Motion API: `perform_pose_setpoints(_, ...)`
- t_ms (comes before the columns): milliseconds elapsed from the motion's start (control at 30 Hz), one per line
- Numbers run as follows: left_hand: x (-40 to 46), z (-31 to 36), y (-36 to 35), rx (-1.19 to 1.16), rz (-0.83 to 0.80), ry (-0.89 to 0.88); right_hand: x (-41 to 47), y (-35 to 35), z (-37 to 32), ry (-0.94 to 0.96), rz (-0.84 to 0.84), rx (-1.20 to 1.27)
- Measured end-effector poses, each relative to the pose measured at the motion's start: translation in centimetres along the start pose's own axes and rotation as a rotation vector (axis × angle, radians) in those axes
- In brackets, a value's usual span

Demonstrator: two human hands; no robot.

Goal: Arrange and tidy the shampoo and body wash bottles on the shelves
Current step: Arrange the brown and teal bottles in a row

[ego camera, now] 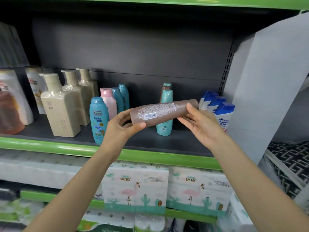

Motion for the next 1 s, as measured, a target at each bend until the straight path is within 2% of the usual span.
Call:
perform_pose_setpoints(267,-0.1,-0.7,0.4,-0.007,-0.041,0.056,0.0,0.0,0.2,0.030,-0.018,0.001)
perform_pose_setpoints(467,-0.2,-1.2,-1.2,-0.313,-0.123,0.269,-0.1,-0.7,-1.1,0.094,-0.136,-0.084)
perform_pose_setpoints(600,0.0,-1.6,-2.4,-0.312,-0.158,0.332,0.4,-0.8,-1.8,0.120,-0.078,-0.068)
perform_pose_setpoints(667,0.3,-1.8,-2.7,-0.189,-0.161,0.306,0.7,-0.8,-2.2,0.150,-0.004,-0.081)
perform_pose_setpoints(800,1.9,-1.2,-3.8,0.368,-0.231,0.020,1.4,-1.1,-2.3,0.169,0.137,-0.237)
perform_pose_setpoints(900,2.9,-0.7,-5.3,0.526,-0.271,-0.093,2.0,-1.3,-2.0,0.160,0.196,-0.295)
perform_pose_setpoints(1000,3.9,-0.5,-6.2,0.579,-0.257,-0.158,2.6,-1.7,-1.7,0.171,0.208,-0.356)
Point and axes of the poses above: each hand's wrist, its own x-axis towards the middle knuckle, its own y-axis out of the back of the hand, z = x × y, the point moved 5 cm from there along x, towards the middle knuckle, and after that the axes turned 7 degrees about -x, right-handed, at the moved point
